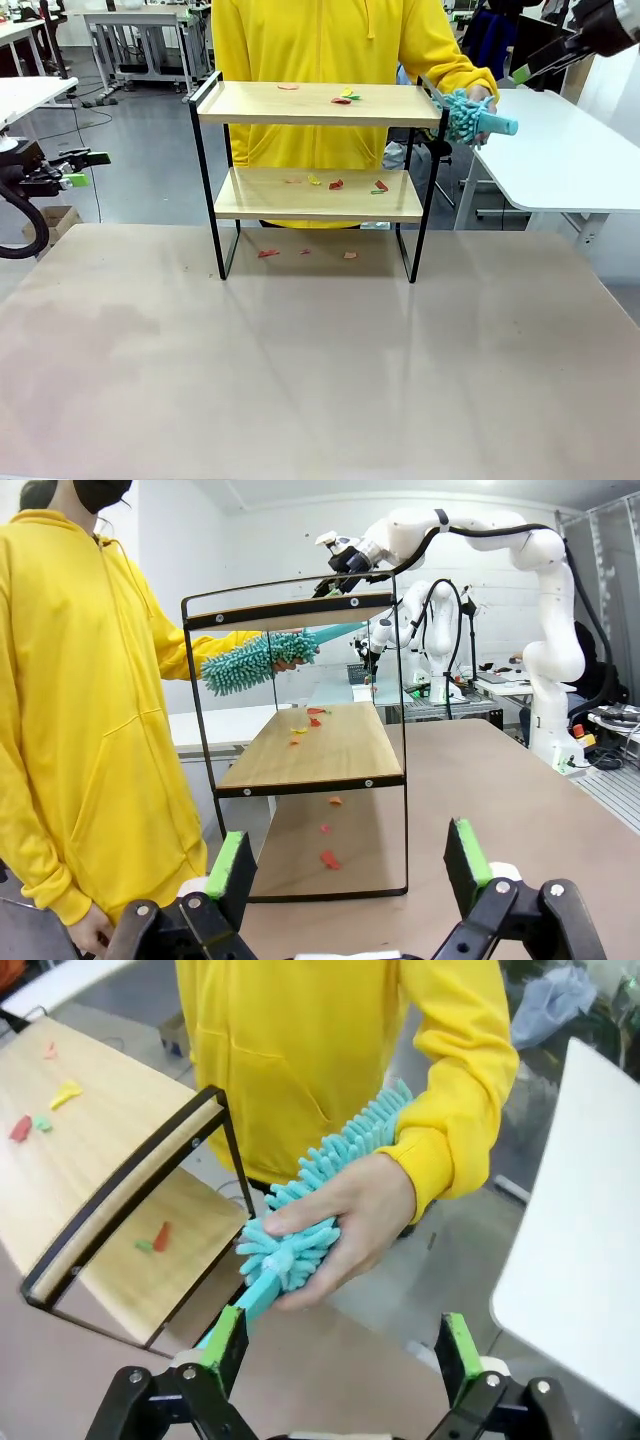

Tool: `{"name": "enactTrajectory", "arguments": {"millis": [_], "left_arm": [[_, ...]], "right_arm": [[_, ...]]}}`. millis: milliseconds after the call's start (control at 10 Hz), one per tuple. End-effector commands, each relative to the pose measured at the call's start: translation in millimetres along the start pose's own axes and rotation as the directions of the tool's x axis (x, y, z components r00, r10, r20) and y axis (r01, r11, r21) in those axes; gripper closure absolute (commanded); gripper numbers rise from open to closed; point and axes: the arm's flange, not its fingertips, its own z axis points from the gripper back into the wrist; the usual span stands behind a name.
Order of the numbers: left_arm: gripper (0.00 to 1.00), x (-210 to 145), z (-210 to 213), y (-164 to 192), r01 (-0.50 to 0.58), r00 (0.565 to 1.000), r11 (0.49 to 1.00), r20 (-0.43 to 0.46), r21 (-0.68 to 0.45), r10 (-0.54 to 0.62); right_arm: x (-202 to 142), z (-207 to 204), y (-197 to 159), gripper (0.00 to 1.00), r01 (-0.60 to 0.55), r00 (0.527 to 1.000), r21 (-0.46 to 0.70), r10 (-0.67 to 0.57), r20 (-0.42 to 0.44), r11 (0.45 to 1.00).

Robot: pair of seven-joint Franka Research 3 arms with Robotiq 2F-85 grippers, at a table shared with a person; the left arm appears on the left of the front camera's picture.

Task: Clean the shelf.
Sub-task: Pick up the Duster handed by the human.

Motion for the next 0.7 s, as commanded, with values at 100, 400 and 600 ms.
{"name": "enactTrajectory", "arguments": {"millis": [100,400,600], "left_arm": [[0.00,2,0,0,0.003,1.000,1.000,-0.006,0.004,-0.003],[0.00,2,0,0,0.003,1.000,1.000,-0.006,0.004,-0.003],[0.00,2,0,0,0.003,1.000,1.000,-0.006,0.004,-0.003]], "right_arm": [[41,25,50,0.00,0.092,0.971,-0.097,-0.111,-0.210,0.991],[48,11,79,0.00,0.175,0.912,-0.216,-0.240,-0.331,0.961],[44,-1,94,0.00,0.223,0.884,-0.251,-0.304,-0.356,0.942]]}}
